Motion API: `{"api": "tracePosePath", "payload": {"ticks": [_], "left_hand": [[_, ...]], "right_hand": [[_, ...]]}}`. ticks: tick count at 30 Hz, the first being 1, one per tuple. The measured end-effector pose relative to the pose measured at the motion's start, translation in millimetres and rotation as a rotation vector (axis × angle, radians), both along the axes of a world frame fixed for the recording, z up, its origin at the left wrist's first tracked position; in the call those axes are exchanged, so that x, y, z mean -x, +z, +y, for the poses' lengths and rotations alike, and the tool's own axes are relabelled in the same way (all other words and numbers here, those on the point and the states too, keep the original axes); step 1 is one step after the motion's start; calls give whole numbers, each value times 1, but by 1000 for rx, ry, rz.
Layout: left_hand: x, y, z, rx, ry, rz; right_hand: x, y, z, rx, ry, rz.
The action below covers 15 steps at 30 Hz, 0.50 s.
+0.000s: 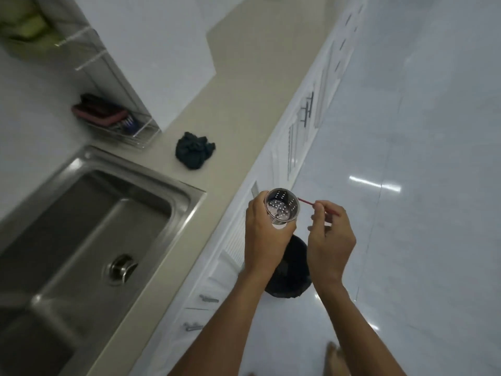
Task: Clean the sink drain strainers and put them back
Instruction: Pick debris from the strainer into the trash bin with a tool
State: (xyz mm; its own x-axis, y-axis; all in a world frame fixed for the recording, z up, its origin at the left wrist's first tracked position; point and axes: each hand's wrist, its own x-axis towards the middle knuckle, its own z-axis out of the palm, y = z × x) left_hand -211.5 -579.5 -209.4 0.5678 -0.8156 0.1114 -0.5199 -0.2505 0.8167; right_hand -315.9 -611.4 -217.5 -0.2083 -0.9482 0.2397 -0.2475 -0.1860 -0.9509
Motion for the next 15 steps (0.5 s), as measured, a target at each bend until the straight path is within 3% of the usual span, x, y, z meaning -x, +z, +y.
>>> {"api": "tracePosePath", "payload": {"ticks": [7, 15], "left_hand": [[-81, 73, 77, 19, 232, -88], [-212, 53, 209, -141, 599, -17]], "right_hand": [[-97, 84, 48, 103, 248, 15], [-222, 92, 104, 123, 548, 82]]}}
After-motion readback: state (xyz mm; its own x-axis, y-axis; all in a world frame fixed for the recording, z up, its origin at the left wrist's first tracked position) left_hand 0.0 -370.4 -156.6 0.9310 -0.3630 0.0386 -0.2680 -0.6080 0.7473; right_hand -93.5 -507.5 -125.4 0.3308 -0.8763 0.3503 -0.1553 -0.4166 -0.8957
